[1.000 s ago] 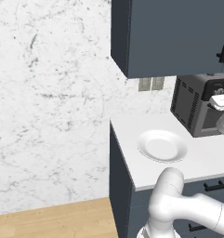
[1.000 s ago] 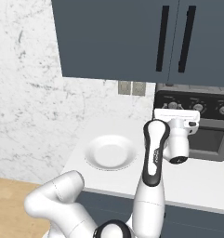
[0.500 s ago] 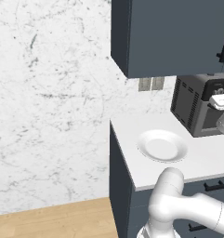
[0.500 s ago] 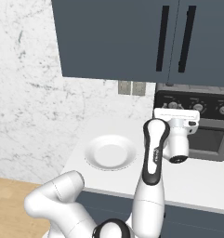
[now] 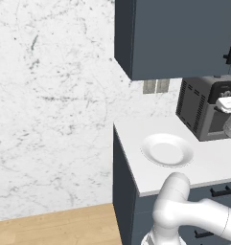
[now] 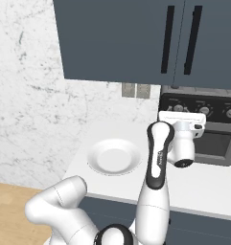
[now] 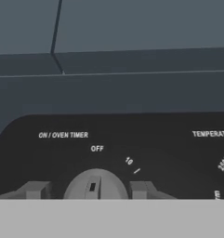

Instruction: Pick up the kebab skewer and baguette bread, and place them inside the toaster oven. Close the toaster oven door and start by setting the timer.

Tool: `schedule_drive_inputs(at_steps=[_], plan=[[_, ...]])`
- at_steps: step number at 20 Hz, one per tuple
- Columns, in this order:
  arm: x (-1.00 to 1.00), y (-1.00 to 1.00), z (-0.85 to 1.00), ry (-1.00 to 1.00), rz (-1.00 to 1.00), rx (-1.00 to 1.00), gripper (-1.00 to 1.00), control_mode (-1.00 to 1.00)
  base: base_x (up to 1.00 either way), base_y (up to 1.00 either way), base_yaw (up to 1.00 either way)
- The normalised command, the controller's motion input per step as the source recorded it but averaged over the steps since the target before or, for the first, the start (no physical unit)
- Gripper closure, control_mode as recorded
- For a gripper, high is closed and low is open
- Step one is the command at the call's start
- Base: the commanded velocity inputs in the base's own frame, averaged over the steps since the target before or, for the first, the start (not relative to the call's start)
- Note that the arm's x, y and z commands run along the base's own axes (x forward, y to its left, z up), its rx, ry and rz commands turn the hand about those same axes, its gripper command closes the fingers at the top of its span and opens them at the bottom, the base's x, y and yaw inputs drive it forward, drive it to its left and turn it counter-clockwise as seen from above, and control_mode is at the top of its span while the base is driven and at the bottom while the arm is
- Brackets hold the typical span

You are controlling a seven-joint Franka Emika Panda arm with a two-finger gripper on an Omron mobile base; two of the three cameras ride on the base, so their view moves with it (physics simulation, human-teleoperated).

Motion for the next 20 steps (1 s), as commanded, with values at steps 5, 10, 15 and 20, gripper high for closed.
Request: schedule_drive_inputs(at_steps=[5,10,15,20], plan=[[0.04,-0.08,-0.09,0.0,-0.15,0.01,1.0,-1.0,0.0,0.0,0.0],[0.0,-0.19,-0.06,0.0,-0.14,0.05,1.0,-1.0,0.0,0.0,0.0],[0.0,-0.13,-0.05,0.02,-0.1,0.11,1.0,-1.0,0.0,0.0,0.0],[-0.04,0.0,-0.05,0.0,0.0,0.15,1.0,-1.0,0.0,0.0,0.0]])
